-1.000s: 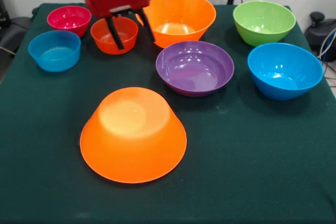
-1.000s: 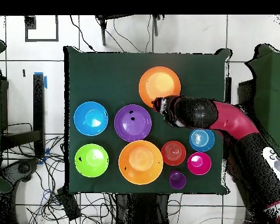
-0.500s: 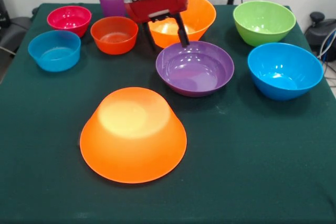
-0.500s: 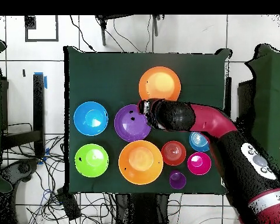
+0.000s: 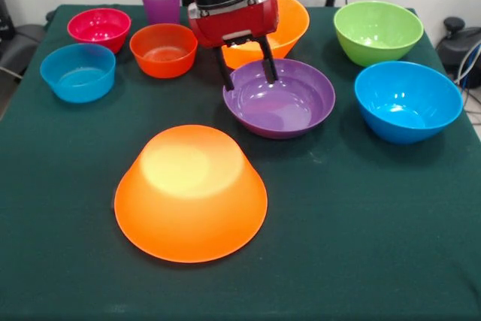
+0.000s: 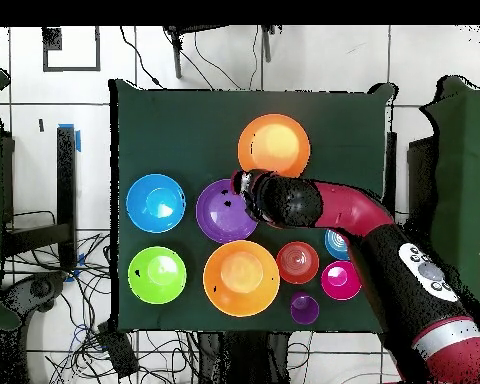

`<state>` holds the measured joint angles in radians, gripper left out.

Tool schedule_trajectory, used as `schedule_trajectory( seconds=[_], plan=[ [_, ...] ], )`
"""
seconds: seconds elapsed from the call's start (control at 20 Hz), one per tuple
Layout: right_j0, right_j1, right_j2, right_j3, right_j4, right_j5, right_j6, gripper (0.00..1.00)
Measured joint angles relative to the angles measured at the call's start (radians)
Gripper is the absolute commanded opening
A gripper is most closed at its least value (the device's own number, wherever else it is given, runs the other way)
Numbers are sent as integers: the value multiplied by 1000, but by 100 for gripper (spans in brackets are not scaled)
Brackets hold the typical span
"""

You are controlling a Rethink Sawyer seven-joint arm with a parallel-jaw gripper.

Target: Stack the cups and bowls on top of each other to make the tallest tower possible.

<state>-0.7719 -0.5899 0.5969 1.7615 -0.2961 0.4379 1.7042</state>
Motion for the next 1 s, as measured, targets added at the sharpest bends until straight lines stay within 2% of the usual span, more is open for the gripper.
schedule_trajectory(
  seconds=[0.7, 1.0],
  plan=[
    [-4, -6, -37, -5, 0, 0, 0, 100],
    [-4, 18, -49, -7, -1, -7, 0, 100]
  ],
)
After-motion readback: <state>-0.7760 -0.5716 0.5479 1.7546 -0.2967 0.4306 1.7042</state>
